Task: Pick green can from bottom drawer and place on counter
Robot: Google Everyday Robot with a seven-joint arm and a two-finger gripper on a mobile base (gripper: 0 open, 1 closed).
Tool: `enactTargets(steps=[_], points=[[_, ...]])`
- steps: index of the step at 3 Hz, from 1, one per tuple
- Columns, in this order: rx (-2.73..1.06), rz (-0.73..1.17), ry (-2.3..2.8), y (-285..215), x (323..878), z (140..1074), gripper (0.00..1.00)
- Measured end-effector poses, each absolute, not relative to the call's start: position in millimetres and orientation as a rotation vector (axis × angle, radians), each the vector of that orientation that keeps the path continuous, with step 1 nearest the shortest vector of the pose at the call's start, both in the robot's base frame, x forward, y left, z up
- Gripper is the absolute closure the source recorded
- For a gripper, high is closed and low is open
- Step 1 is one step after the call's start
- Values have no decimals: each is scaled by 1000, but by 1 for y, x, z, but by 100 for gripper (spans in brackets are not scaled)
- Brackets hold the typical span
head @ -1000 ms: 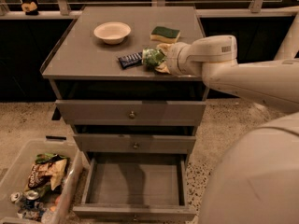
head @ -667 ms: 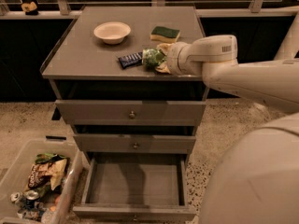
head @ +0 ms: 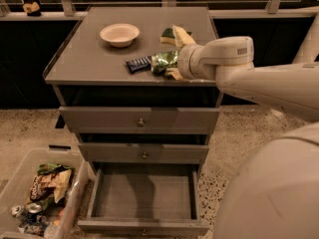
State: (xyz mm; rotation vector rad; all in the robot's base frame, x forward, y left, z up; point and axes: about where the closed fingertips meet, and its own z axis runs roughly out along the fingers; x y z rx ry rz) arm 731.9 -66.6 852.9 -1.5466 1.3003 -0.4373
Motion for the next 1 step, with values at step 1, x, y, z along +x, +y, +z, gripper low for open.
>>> enactTargets(steps=[1], points=[[-1547,-437,1300,-67,732,853,0]])
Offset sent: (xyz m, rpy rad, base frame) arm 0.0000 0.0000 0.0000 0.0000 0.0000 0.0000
